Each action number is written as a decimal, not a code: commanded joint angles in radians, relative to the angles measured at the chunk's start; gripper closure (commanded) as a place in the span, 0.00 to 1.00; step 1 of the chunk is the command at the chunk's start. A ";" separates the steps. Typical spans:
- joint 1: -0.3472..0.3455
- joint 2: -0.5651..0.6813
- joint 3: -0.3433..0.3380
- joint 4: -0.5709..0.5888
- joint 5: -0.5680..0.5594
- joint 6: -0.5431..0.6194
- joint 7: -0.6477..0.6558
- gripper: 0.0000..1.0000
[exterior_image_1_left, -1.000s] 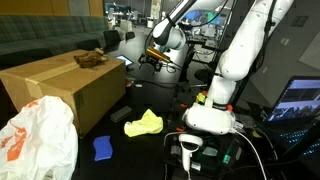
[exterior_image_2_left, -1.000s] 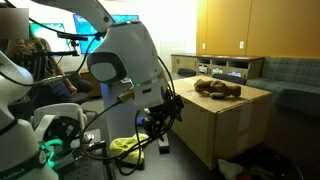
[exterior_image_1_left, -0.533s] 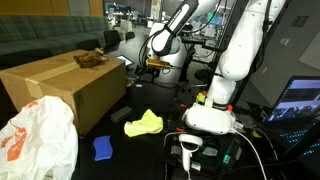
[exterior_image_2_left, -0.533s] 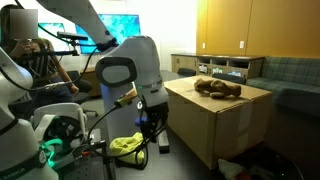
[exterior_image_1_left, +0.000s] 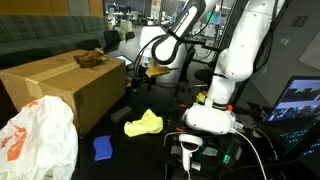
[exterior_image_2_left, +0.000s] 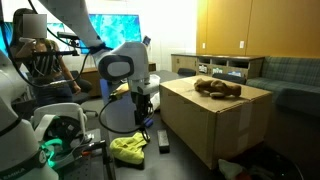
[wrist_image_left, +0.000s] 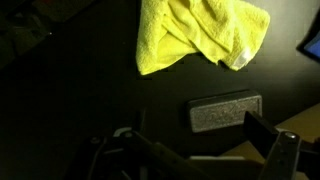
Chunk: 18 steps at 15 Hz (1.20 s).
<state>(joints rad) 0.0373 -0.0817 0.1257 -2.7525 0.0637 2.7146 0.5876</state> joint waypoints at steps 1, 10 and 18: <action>0.067 -0.005 0.042 0.019 0.035 -0.044 -0.020 0.00; 0.203 0.084 0.127 0.053 0.162 -0.070 -0.103 0.00; 0.223 0.262 0.085 0.128 -0.076 -0.106 -0.046 0.00</action>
<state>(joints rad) 0.2512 0.0955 0.2486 -2.6811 0.0813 2.6390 0.5100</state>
